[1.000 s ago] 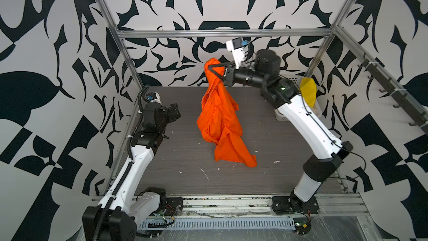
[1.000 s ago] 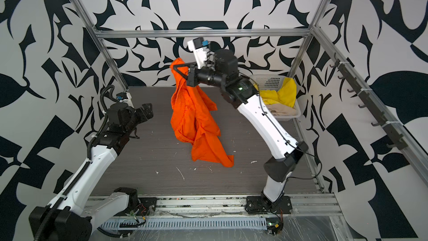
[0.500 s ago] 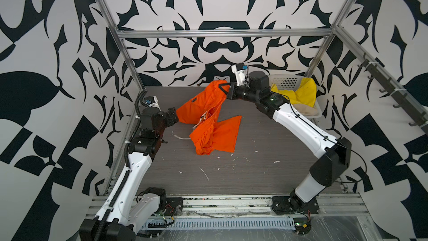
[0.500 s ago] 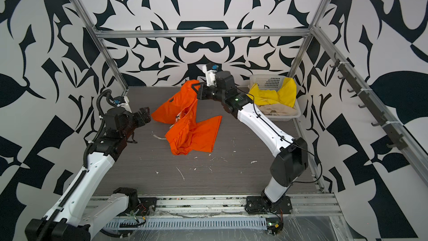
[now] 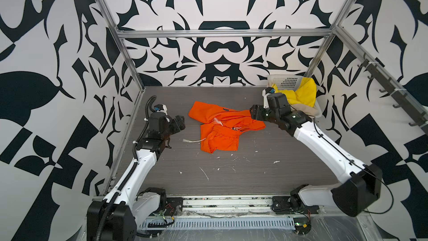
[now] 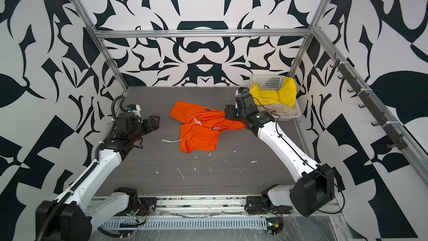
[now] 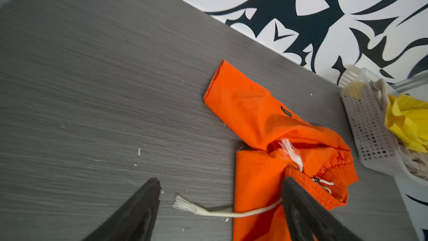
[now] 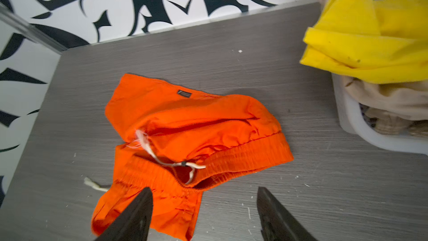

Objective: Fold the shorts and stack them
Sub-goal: 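Grasp the shorts waistband with both grippers near the drawstring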

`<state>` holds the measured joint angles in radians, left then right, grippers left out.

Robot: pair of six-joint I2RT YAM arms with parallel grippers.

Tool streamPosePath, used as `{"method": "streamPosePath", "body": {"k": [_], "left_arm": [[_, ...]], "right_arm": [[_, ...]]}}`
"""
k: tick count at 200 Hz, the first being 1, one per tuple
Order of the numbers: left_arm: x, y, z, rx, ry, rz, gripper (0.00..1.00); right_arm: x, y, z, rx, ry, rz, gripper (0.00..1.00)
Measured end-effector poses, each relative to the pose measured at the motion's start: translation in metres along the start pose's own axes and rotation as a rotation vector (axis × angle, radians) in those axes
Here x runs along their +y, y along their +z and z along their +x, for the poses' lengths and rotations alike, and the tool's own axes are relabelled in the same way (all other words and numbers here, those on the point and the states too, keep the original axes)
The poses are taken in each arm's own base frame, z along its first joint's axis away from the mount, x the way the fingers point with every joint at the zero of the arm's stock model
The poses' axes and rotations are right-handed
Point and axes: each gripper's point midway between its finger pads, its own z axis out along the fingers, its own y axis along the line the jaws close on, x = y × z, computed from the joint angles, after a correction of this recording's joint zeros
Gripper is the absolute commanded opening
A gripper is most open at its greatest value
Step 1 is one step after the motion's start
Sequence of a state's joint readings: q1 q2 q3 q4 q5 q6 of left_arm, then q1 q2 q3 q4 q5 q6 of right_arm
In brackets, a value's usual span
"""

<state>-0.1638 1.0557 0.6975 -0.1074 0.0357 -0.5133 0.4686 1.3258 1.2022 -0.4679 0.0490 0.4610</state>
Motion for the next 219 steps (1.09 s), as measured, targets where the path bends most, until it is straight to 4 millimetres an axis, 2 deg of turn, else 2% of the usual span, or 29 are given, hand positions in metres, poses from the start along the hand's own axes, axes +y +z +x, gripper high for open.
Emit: {"method": "streamPosePath", "body": {"k": [16,33,43,60,77,92,123,147,165,174,197,219], "left_arm": [[-0.009,0.010,0.015,0.060,-0.042,0.077,0.80],[-0.025,0.024,0.034,0.140,-0.078,0.172,0.80],[-0.037,0.032,0.047,0.192,-0.083,0.225,0.80],[-0.054,0.047,0.074,0.297,-0.073,0.292,0.79],[-0.069,0.063,0.098,0.403,-0.067,0.336,0.77],[-0.082,0.077,0.113,0.478,-0.061,0.371,0.76],[-0.109,0.097,0.131,0.572,-0.037,0.453,0.70],[-0.129,0.103,0.145,0.634,-0.024,0.525,0.54],[-0.144,0.099,0.153,0.666,-0.002,0.575,0.42],[-0.151,0.096,0.156,0.674,0.014,0.597,0.40],[-0.172,0.082,0.165,0.688,0.084,0.675,0.43],[-0.200,0.057,0.182,0.724,0.218,0.766,0.48]], "right_arm": [[0.029,0.003,0.019,0.041,-0.030,-0.079,0.75],[0.046,0.026,0.055,0.145,-0.016,-0.141,0.75],[0.042,0.042,0.076,0.205,0.006,-0.133,0.75],[0.024,0.068,0.109,0.301,0.060,-0.092,0.75],[0.007,0.079,0.127,0.356,0.129,-0.073,0.75],[-0.005,0.083,0.129,0.362,0.200,-0.076,0.75],[-0.034,0.091,0.126,0.336,0.368,-0.095,0.75],[-0.054,0.093,0.136,0.343,0.465,-0.083,0.75],[-0.054,0.094,0.138,0.346,0.491,-0.098,0.75],[-0.053,0.094,0.136,0.339,0.500,-0.112,0.75],[-0.051,0.095,0.129,0.325,0.524,-0.145,0.75],[-0.056,0.093,0.123,0.309,0.542,-0.146,0.75]]}}
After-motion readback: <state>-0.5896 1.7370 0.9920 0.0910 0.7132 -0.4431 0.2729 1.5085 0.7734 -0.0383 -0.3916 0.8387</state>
